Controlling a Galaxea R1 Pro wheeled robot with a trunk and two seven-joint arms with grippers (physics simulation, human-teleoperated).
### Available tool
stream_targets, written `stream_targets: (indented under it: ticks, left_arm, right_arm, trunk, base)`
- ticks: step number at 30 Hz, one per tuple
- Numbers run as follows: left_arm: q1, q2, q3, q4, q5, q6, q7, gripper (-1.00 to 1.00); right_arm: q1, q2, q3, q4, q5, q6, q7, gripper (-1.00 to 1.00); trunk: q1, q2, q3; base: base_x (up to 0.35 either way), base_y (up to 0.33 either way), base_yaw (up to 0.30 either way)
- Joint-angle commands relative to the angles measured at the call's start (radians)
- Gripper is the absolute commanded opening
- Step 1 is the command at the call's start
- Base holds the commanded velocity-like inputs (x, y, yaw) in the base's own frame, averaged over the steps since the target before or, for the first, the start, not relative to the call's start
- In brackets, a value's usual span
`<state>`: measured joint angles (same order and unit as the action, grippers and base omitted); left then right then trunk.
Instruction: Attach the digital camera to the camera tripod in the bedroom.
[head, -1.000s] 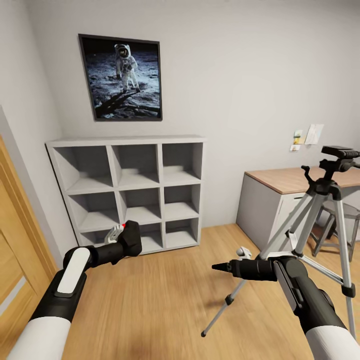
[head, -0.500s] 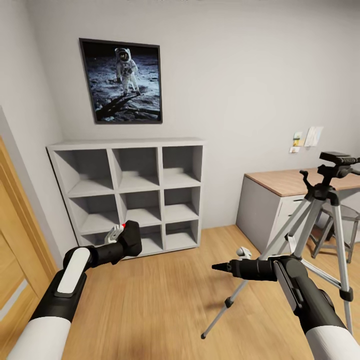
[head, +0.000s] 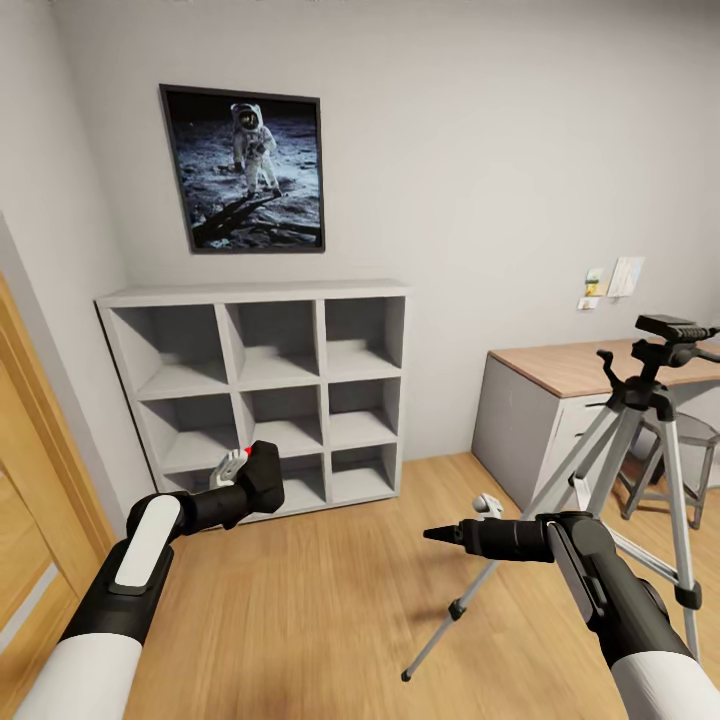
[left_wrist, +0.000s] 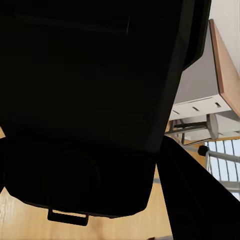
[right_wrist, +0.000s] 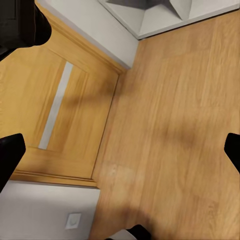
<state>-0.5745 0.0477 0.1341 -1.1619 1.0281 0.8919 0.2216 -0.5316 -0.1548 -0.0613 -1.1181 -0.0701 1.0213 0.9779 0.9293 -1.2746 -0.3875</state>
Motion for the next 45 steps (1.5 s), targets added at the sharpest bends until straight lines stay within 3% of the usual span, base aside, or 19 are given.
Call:
stream_targets:
  ticks: [1,45]
  left_arm:
    - [-0.001,0.000,0.001,-0.001,0.010,0.004,0.007,-1.00]
    - [-0.001,0.000,0.004,-0.001,0.011,0.006,0.002,-1.00]
  right_arm:
    - [-0.001,0.000,0.000,0.000,-0.007,0.008,-0.002,1.00]
    - [-0.001,0.000,0.000,0.000,-0.007,0.008,-0.002,1.00]
  trunk:
    - [-0.004,0.007,0.002]
    - [-0.173,0.315,0.140]
  base:
    - [0.000,0.000,0.000]
    - [0.000,0.000,0.000]
